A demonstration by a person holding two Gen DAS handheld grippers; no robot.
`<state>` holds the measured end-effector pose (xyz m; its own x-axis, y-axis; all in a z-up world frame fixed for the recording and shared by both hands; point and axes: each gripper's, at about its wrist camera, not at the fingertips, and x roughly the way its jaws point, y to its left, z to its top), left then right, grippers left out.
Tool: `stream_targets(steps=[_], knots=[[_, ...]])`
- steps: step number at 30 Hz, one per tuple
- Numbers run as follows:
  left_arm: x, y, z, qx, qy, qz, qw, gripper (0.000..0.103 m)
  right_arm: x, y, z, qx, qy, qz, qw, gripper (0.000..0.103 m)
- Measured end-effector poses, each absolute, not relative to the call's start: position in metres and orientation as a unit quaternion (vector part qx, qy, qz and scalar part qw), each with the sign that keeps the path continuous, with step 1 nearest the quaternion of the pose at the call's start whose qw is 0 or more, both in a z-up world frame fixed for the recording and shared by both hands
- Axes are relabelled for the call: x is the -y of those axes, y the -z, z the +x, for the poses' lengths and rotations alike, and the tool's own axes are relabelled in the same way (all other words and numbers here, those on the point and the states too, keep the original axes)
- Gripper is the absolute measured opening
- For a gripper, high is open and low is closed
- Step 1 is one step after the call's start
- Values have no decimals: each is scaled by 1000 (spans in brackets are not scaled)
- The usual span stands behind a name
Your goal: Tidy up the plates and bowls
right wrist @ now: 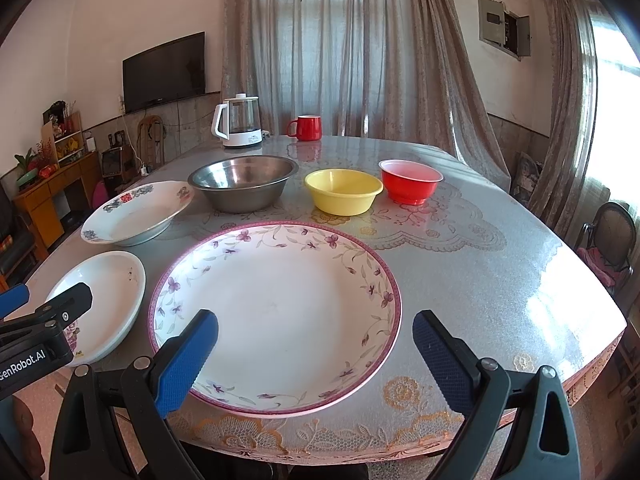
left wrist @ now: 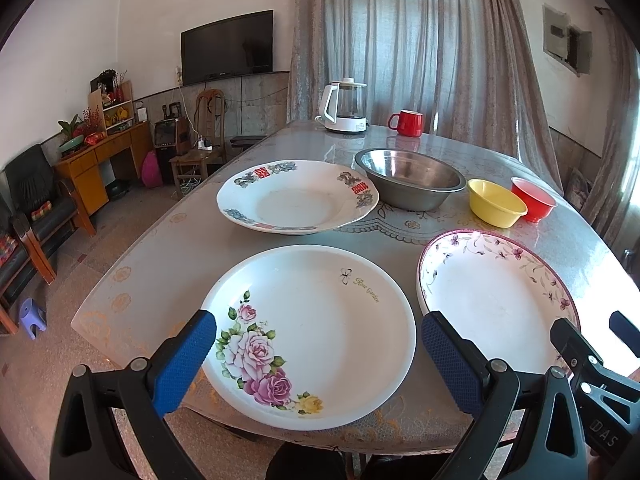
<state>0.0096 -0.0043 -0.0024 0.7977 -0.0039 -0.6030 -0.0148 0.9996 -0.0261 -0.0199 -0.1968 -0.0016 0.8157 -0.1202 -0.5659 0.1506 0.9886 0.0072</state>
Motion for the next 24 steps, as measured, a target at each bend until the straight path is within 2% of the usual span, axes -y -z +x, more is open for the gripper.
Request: stream_targets(steps=[12,22,24], knots=[[5,1,13,-326,50,-38,943,103,201,1,-20,-298,60,32,952,100],[9,-13,34,-341,139,-53,928,103,244,0,-18,-330,-27,115,937,100],[9,-19,41,-344,152,-55,925,103,262,1,-19,-334,-31,145,931,97]])
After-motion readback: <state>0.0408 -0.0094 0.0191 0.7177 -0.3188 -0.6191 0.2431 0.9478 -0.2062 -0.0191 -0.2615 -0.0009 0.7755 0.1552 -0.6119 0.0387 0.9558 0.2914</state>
